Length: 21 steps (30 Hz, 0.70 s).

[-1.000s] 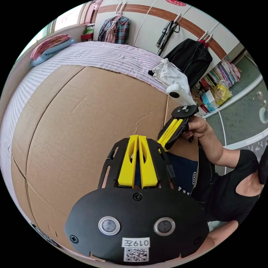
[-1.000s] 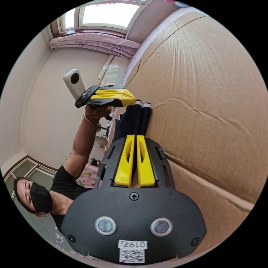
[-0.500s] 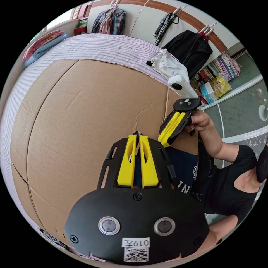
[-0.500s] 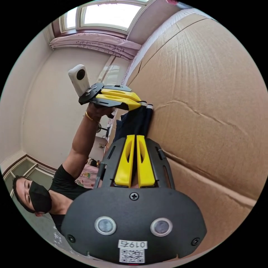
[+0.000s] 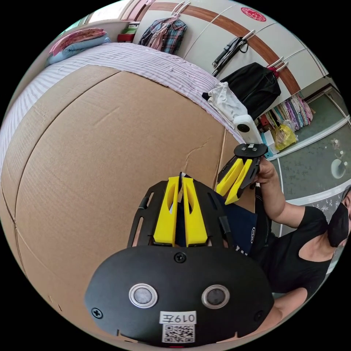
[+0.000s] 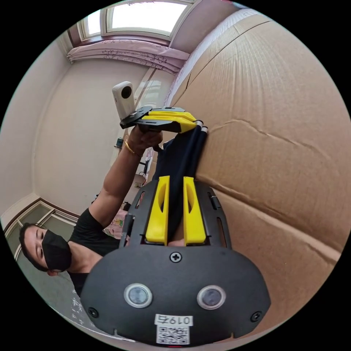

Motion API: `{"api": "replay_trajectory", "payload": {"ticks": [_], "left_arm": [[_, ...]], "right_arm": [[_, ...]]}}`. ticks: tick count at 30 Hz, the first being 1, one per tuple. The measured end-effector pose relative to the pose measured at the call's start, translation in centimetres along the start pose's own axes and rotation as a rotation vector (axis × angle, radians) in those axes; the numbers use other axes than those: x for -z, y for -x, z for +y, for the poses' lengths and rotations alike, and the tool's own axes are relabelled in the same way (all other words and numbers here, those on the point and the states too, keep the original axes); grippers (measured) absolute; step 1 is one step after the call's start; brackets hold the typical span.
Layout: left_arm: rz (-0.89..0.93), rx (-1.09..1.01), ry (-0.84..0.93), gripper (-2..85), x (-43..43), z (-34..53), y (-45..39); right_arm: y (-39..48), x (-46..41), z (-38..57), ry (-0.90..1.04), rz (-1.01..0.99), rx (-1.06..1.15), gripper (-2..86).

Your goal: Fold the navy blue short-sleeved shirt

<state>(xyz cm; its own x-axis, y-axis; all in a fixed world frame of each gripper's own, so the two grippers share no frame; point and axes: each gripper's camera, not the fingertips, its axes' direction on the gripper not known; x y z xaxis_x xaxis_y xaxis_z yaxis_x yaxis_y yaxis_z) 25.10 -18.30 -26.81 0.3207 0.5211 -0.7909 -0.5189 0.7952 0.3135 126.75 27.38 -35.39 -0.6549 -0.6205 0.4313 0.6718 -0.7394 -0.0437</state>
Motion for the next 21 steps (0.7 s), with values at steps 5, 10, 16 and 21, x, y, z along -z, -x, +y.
{"api": "replay_trajectory", "payload": {"ticks": [5, 10, 16, 21], "left_arm": [[0.018, 0.016, -0.019, 0.7, 0.1, 0.2, 0.8], [0.026, 0.030, -0.026, 0.8, 0.0, 0.3, 1.3], [0.022, 0.052, -0.038, 1.0, -0.1, 0.5, 1.7], [0.006, 0.056, -0.042, 1.0, -0.2, 0.5, 1.6]], "right_arm": [[-1.3, 0.8, -0.3, 0.023, -0.067, 0.030, 0.5], [-2.0, 2.1, -0.6, 0.026, -0.032, 0.030, 0.0], [-3.8, 2.6, -1.0, 0.046, -0.092, 0.025, 0.8], [-4.3, 2.8, -0.5, 0.088, -0.085, 0.053, 0.2]]}}
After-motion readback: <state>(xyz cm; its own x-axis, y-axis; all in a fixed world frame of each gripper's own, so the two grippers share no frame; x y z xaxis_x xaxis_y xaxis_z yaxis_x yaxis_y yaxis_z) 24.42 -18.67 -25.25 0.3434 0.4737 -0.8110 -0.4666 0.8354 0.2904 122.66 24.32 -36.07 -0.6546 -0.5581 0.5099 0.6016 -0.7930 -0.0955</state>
